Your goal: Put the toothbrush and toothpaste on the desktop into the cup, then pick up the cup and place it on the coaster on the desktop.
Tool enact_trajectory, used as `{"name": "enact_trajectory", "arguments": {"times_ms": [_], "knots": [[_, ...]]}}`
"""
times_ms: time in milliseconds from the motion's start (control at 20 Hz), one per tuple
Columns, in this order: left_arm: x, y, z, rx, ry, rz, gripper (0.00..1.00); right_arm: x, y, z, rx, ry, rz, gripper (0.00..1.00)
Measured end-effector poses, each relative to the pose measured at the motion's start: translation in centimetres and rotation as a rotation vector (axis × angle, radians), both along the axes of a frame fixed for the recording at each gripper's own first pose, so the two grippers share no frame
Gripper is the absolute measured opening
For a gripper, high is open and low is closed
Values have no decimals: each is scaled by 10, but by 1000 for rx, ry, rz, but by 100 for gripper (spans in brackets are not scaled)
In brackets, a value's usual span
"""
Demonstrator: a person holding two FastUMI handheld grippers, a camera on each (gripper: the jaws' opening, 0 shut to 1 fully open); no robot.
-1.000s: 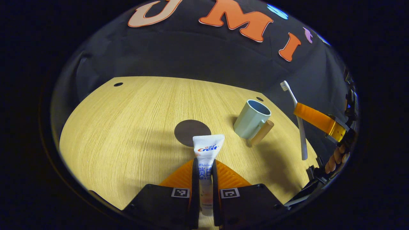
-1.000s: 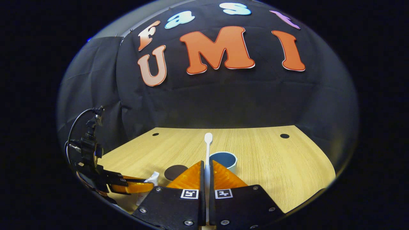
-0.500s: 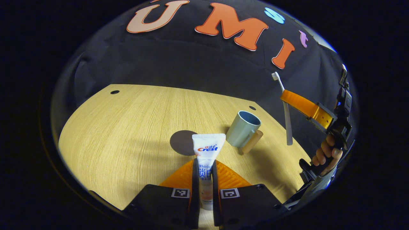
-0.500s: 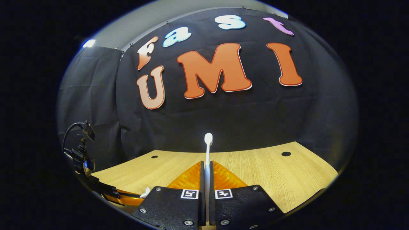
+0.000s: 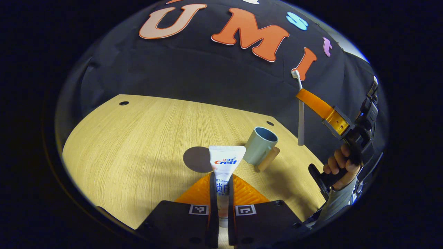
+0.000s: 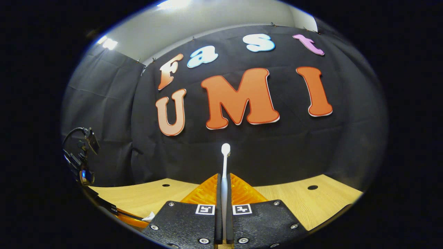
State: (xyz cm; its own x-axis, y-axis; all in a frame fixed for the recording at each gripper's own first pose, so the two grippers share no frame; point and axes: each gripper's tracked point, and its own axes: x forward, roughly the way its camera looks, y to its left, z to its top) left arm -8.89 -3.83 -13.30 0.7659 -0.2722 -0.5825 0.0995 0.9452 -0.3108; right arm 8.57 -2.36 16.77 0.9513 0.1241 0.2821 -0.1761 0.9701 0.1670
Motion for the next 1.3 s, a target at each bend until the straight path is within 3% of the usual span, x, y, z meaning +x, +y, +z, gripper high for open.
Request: {"name": "enact_trajectory", "arguments": {"times_ms": [250, 750, 800, 900, 1300], "knots": [[-2, 7, 19, -3, -58, 23, 14, 8, 4, 2, 8, -71, 12, 5], [-25, 22, 69, -18, -161, 44, 14, 38, -13, -9, 5, -134, -62, 4], [-27, 25, 75, -20, -167, 52, 14, 40, -13, -11, 2, -138, -70, 9], [-26, 30, 88, -14, -183, 58, 14, 46, -12, -18, -12, -134, -85, 4], [-37, 31, 142, -2, -252, 67, 14, 67, -14, -47, -61, -82, -119, 5]]}}
